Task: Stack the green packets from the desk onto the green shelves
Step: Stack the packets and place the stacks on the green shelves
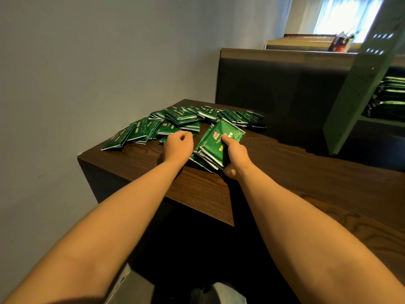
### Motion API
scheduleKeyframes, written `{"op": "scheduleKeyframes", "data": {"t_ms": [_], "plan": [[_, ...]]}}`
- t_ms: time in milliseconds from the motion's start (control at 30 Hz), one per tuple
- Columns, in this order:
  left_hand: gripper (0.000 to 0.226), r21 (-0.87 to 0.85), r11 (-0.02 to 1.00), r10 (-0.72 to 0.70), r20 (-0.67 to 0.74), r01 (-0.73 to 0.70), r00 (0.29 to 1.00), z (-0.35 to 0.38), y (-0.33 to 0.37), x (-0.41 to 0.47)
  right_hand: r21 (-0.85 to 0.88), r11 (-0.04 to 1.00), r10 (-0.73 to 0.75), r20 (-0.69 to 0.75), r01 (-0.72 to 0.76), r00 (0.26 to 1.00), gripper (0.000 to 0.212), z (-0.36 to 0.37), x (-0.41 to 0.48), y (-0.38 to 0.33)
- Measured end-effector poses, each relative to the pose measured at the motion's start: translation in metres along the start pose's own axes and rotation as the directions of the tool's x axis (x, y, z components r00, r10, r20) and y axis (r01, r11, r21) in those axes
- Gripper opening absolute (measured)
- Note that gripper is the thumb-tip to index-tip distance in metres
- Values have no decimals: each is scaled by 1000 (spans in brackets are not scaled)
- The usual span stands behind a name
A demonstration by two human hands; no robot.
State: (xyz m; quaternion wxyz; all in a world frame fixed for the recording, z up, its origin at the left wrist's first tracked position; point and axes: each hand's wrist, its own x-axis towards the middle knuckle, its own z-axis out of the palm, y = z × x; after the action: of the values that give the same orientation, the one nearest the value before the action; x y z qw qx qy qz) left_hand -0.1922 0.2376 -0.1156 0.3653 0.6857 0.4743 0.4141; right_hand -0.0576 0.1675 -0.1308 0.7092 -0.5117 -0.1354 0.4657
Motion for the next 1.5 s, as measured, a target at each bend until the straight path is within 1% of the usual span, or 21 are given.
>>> {"op": "scheduleKeyframes", "data": {"t_ms": [33,67,100,133,233,333,467,567,667,700,733,767,800,900,967,1100,1167,1267,1333,1400,1500], "plan": [[17,138,990,21,-44,-14,999,-3,-9,6,-6,1000,6,-8,-6,1000,35,-2,2,0],[22,294,956,14,-74,8,997,-7,-17,11,-12,1000,9,-9,-9,1000,36,-3,4,0],[34,434,900,-6,-86,43,996,-11,-25,16,-19,1000,13,-6,-13,1000,36,-3,5,0],[44,528,846,-25,-93,71,995,-14,-32,18,-22,1000,18,2,-18,1000,36,-3,7,1],[54,641,759,-105,-51,113,993,-18,-44,23,-30,999,15,21,-14,1000,37,-2,11,2],[52,661,745,-130,15,87,991,-15,-48,27,-15,1000,15,29,-15,999,33,-4,13,2],[44,591,802,-81,-35,86,996,-15,-49,31,-4,999,32,23,-32,999,40,-3,16,5],[22,449,887,-51,-143,110,988,-16,-50,29,-9,999,33,26,-33,999,37,-3,14,4],[41,307,944,-40,-264,123,964,-19,-46,23,-11,999,33,31,-33,999,38,-2,16,4],[40,290,951,-25,-278,109,960,-20,-46,21,-12,999,32,32,-31,999,39,-1,15,4],[32,278,956,-8,-281,89,960,-21,-45,20,-14,1000,29,31,-28,999,39,-1,15,4],[19,253,965,6,-285,69,959,-22,-46,19,-24,999,27,23,-26,999,40,-1,14,4],[6,219,974,1,-273,61,962,-23,-45,18,-32,999,27,17,-27,999,41,-1,13,4],[22,141,989,-11,-254,49,967,-26,-44,14,-36,998,47,-6,-48,999,51,-2,10,4],[25,101,993,-37,-258,65,965,-28,-40,11,-21,998,61,-13,-61,998,47,-1,8,2],[25,-165,979,-155,-221,119,963,-26,-29,3,-2,997,72,38,-72,997,38,1,-2,-1],[30,-258,956,-187,-172,139,967,-24,-23,-3,-3,997,79,52,-79,995,36,5,-9,-3],[45,-291,944,-184,-80,153,980,-20,-12,-14,30,994,99,65,-101,993,44,11,-15,-2],[43,-327,932,-177,-29,158,984,-20,-2,-22,52,995,77,67,-81,995,40,16,-20,-5],[39,-384,902,-199,39,198,979,-18,5,-27,76,996,32,77,-38,996,36,19,-22,-9],[35,-456,845,-250,122,278,960,-16,9,-28,83,996,24,125,-34,992,39,18,-24,-15]]}}
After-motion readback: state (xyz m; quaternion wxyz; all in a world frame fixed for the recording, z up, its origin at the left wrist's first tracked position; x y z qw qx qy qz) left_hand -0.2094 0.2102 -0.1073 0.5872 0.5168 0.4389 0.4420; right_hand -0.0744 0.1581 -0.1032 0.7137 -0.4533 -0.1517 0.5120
